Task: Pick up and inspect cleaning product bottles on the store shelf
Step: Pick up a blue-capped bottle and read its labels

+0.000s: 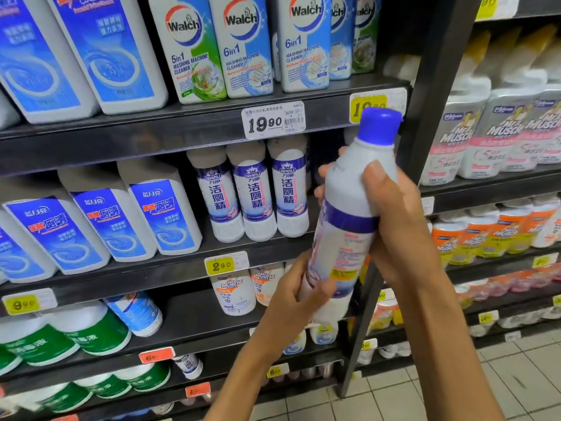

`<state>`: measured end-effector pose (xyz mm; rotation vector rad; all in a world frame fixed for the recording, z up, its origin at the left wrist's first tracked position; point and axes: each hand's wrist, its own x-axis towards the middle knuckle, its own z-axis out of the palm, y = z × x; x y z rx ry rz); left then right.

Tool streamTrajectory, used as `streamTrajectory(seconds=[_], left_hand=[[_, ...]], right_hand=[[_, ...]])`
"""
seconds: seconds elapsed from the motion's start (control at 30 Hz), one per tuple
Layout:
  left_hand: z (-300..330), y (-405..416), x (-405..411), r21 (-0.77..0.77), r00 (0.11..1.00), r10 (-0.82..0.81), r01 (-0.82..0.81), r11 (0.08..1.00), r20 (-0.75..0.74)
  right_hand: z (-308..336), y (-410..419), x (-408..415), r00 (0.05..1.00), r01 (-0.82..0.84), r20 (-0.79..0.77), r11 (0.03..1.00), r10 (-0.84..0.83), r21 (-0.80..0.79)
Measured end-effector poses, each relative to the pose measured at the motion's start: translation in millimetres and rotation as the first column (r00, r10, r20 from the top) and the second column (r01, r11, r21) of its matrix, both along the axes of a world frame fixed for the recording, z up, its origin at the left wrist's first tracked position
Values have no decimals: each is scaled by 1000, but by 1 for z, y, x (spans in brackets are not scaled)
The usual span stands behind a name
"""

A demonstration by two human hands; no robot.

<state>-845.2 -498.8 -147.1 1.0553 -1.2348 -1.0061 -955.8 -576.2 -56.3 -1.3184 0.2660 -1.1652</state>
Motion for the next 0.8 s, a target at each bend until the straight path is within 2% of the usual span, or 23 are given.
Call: streamTrajectory(seconds=[0.07,0.17,0.27,0.3,0.33,0.37,0.4,0.43,0.5,0.57,0.63,0.7,0.8], left_hand=[[0,0,-4,8,998,70,-70,997,-2],[-9,-3,2,88,993,43,-34,996,-110],[-17,-2,6,116,888,-230,297,948,-397],[-20,-3,5,120,861,-275,356,927,-427],[-24,-3,3,149,867,-257,348,926,-427],[-28,-5,3,204,901,-171,269,942,-398],[-29,-12,4,265,949,-24,113,958,-315],[-25,-17,4,269,974,88,-30,963,-209],[-16,-28,4,245,979,189,-165,955,-80],[-17,-30,2,117,980,177,-187,975,89],[-16,-24,-3,33,958,167,-179,983,235],[-17,-23,-4,32,949,189,-203,979,254],[-23,-33,-8,14,933,248,-261,965,263]], right_hand=[[1,0,-1,998,52,-20,998,-52,20],[3,-4,-3,998,-57,-1,995,57,82],[3,-9,1,992,-125,9,971,126,202],[1,-10,3,986,-165,14,955,166,245],[-1,-11,5,983,-179,11,947,183,266],[-3,-10,7,987,-154,-4,952,161,264],[-4,-10,9,995,-77,-40,969,89,237],[-7,-11,10,996,31,-84,983,-16,181],[-11,-11,13,960,254,-132,966,-245,54],[-13,-11,16,930,353,-128,934,-344,51],[-14,-14,15,946,313,-133,940,-295,139],[-17,-20,8,959,259,-162,952,-233,161],[-23,-30,2,909,326,-290,944,-299,49]])
